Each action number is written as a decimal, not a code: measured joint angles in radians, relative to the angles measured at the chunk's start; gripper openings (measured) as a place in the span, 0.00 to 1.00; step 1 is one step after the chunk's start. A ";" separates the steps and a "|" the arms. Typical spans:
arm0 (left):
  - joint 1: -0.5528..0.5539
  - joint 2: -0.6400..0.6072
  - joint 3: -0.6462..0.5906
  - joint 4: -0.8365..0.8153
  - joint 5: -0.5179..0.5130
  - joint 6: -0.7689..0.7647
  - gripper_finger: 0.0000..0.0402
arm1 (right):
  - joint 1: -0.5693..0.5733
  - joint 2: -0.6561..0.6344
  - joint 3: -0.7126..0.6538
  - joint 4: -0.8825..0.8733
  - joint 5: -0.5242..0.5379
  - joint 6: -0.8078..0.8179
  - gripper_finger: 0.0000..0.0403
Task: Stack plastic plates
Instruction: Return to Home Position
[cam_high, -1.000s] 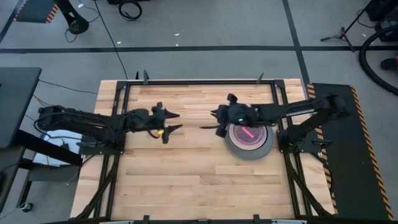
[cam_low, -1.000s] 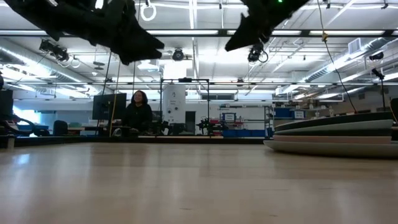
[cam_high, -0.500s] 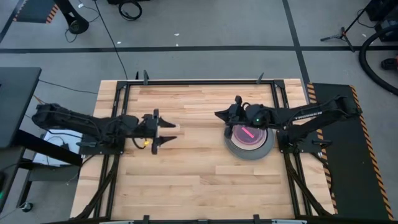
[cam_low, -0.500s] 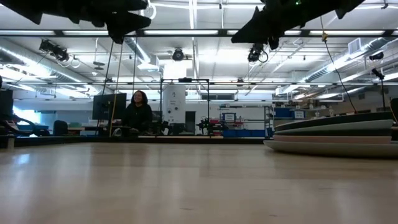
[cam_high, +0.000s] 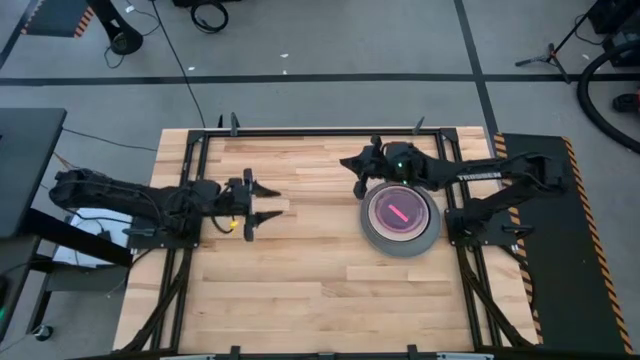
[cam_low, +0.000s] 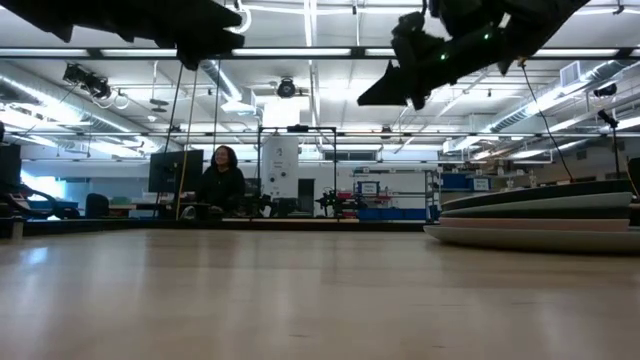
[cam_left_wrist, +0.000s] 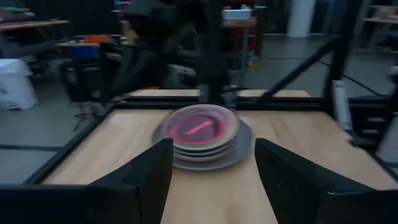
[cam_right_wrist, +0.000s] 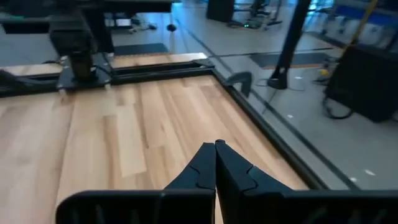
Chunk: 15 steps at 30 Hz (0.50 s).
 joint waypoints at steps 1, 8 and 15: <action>0.016 0.000 0.000 0.000 -0.001 0.000 0.58 | -0.019 0.017 0.000 0.015 -0.037 -0.001 0.01; 0.076 -0.005 0.000 -0.043 -0.001 -0.020 0.58 | -0.058 0.042 0.000 0.050 -0.073 -0.090 0.01; 0.073 -0.079 0.000 -0.102 -0.027 -0.013 0.58 | -0.104 -0.036 0.000 -0.006 -0.141 -0.188 0.01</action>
